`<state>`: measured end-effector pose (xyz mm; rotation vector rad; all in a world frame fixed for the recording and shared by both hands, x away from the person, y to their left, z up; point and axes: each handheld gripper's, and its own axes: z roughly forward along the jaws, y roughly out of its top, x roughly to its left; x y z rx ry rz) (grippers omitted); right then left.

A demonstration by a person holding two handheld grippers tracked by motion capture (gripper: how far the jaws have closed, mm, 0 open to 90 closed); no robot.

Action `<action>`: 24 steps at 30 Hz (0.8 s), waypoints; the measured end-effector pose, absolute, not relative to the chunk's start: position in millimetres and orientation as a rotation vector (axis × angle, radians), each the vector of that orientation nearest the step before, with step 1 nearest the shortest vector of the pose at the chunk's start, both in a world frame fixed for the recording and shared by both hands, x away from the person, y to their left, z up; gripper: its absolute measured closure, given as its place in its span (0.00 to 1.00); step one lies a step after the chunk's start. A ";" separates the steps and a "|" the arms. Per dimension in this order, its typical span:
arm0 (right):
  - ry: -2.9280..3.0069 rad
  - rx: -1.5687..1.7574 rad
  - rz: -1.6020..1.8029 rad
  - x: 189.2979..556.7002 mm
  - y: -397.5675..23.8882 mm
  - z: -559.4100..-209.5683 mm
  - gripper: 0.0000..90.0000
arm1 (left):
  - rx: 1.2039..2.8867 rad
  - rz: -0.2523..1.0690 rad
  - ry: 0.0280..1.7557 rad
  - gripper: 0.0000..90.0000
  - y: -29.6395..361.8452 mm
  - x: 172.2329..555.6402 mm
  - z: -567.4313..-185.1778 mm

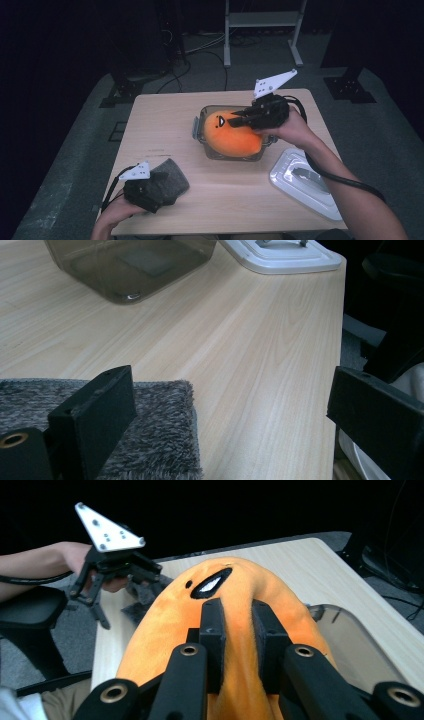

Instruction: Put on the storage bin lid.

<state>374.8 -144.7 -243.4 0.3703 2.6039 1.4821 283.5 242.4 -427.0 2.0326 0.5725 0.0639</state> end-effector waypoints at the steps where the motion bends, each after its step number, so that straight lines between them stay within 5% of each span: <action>1: 2.601 0.373 1.478 378.5 -144.3 -242.7 0.86 | 2.033 0.065 0.573 0.05 242.3 283.6 -427.1; 24: 2.616 0.437 1.418 428.8 -132.8 -254.4 0.86 | 2.035 0.070 0.567 0.04 241.2 284.1 -428.4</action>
